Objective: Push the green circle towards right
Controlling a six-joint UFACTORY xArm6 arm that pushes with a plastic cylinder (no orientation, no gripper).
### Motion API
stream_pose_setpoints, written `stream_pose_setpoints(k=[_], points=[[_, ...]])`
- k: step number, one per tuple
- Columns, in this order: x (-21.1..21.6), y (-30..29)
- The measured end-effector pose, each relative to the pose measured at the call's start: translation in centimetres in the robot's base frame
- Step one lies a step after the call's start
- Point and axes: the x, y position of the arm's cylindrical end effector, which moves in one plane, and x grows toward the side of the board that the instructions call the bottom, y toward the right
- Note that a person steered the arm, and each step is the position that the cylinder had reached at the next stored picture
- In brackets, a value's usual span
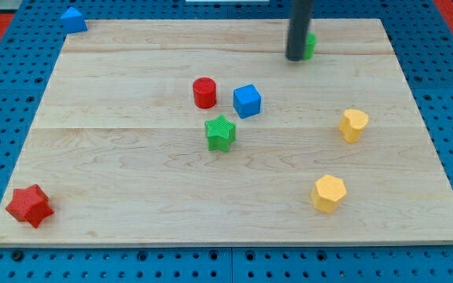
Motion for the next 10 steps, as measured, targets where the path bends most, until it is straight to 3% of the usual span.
stream_pose_setpoints(k=[1,2,3,7,10], points=[[0.0,4.4],[0.0,3.0],[2.8,1.5],[2.5,-0.3],[-1.5,-0.3]])
